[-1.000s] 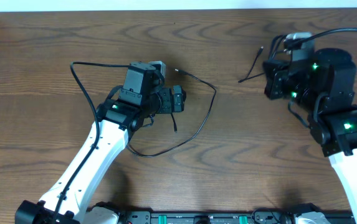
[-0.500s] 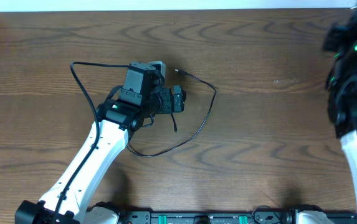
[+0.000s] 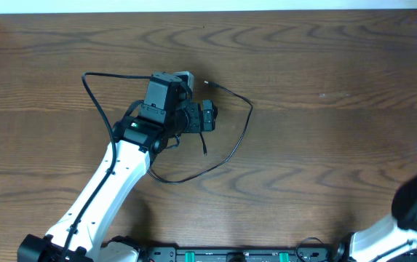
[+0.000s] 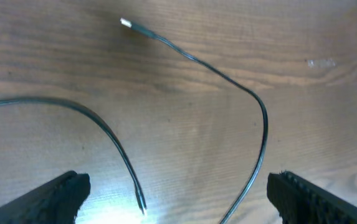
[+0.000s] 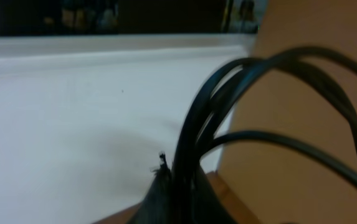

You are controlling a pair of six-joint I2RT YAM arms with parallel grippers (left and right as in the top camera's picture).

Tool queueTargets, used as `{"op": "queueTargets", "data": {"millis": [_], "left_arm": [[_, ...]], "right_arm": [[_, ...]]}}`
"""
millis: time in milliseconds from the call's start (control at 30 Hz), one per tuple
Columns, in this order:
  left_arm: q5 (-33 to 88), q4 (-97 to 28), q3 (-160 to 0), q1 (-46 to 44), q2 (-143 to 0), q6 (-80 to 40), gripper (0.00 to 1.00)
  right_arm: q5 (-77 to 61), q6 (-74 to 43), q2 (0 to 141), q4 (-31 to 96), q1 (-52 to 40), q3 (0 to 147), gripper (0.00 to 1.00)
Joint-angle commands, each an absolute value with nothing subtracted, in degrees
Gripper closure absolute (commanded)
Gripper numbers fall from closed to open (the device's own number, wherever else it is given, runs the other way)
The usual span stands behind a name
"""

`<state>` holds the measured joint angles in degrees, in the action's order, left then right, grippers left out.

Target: Untangle cables

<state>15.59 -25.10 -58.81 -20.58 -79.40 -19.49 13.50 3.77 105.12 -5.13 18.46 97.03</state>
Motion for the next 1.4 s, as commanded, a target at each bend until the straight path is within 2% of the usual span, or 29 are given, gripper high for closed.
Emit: {"op": "queueTargets", "data": {"millis": [0,100,167,333,667,1033,1067,1133,1167,1233,1267,1367], "left_arm": [[15.62,-25.06,-59.18,-20.58,-79.46,-19.16,0.02],[15.62,-25.06,-59.20,-20.58,-79.46,-19.16,0.02],[15.62,-25.06,-59.18,-20.58,-79.46,-19.18,0.02],[15.62,-25.06,-59.18,-20.58,-79.46,-19.16,0.02],[15.62,-25.06,-59.18,-20.58,-79.46,-19.16,0.02],[15.62,-25.06,-59.18,-20.58,-79.46,-19.18,0.02],[15.62,-25.06,-59.18,-20.58,-79.46,-19.18,0.02],[15.62,-25.06,-59.20,-20.58,-79.46,-19.18,0.02],[15.62,-25.06,-59.18,-20.58,-79.46,-19.16,0.02],[15.62,-25.06,-59.18,-20.58,-79.46,-19.18,0.02],[15.62,-25.06,-59.20,-20.58,-79.46,-19.18,0.02],[15.62,-25.06,-59.18,-20.58,-79.46,-19.18,0.02]], "right_arm": [[9.98,4.82,112.90,-2.81,18.41,111.26,0.99],[8.97,5.54,121.23,2.46,18.59,124.62,0.99],[10.96,7.94,125.14,4.43,19.20,128.55,0.99],[19.33,11.44,132.60,6.37,22.52,129.54,0.99],[18.50,10.85,147.61,20.29,28.45,129.54,0.99],[18.48,9.02,148.64,14.17,28.58,133.67,0.98],[18.48,8.58,148.64,13.85,28.62,134.26,0.86],[17.80,5.89,148.64,15.09,28.84,134.87,0.51],[16.45,5.08,148.66,16.78,29.06,134.85,0.31],[13.06,3.53,149.12,21.43,29.50,134.61,0.04],[11.81,3.16,149.21,23.31,29.58,134.47,0.01],[8.71,2.39,148.66,27.81,29.06,134.37,0.01]]}}
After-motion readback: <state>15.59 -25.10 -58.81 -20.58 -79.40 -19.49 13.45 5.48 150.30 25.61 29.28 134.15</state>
